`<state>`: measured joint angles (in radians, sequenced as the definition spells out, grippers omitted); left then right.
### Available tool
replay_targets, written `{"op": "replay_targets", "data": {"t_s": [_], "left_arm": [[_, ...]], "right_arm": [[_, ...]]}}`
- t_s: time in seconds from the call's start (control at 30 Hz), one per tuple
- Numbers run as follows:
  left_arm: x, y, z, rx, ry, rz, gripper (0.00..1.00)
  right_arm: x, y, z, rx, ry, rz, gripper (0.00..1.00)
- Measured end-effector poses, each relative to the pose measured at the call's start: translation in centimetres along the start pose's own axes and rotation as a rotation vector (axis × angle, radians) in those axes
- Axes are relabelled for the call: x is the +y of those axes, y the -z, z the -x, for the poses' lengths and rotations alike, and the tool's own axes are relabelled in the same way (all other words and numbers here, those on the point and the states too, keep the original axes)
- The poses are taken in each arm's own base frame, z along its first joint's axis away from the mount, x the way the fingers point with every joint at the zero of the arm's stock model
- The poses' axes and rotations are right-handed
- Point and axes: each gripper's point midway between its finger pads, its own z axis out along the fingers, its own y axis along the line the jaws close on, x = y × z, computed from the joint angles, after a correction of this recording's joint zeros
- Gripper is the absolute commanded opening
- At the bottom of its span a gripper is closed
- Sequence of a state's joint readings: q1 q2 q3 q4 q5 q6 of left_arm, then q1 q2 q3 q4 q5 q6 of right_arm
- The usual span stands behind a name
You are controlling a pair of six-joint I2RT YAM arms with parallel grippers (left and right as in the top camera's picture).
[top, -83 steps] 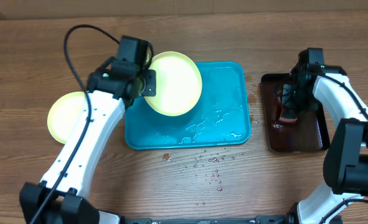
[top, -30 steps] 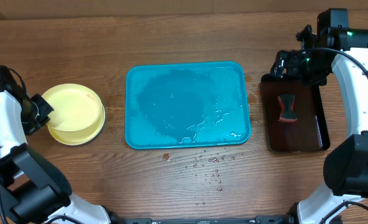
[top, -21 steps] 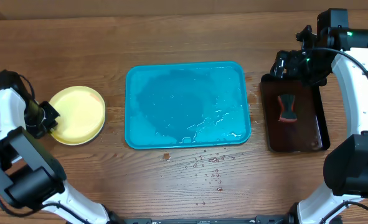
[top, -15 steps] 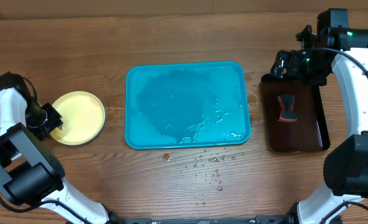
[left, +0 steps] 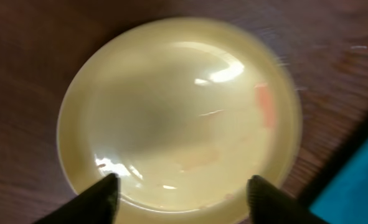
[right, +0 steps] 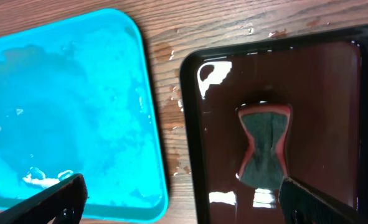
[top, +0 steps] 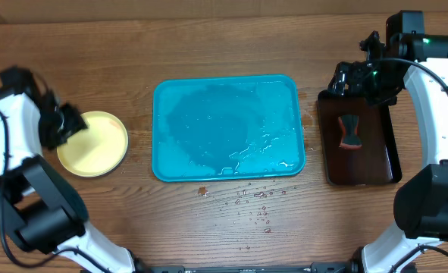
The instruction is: Clean dirty plates on tray and stack at the side
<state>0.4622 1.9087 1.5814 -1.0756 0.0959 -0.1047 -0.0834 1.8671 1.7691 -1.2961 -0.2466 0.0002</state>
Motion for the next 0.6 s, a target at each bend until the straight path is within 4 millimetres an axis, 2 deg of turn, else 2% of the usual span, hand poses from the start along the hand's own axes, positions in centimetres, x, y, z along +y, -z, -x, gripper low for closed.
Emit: {"op": "replay_targets", "data": {"t_s": [0.07,0.13,0.2,0.27,0.4,0.6], "left_arm": [[-2.7,3.4,1.5,-0.113,-0.069,-0.03,1.0],[-4.8,6.3,2.1,-0.2,-0.116,-0.057,1.0],[-6.3,8.8,2.2,-0.264,-0.151,-0.08,1.0],[-7.5,10.5,2.0,-0.305,-0.177,-0.099,1.0],[-8.6,10.6,1.6,-0.305,-0.204,-0.108,1.0],[-9.0,10.3,1.5,-0.298,-0.213,-0.11,1.0]], "right_arm": [[0.3,0.7,0.1,-0.012,0.006,0.004,1.0],[0.6,1.8,0.0,-0.029,0.017,0.007,1.0],[1.1,3.5,-0.4,-0.057,0.03,0.012,1.0],[1.7,6.0,-1.0,-0.105,0.049,0.015,1.0],[3.1,11.4,-2.6,-0.218,0.087,0.022,1.0],[4.4,17.0,-6.6,-0.321,0.117,0.03,1.0]]}}
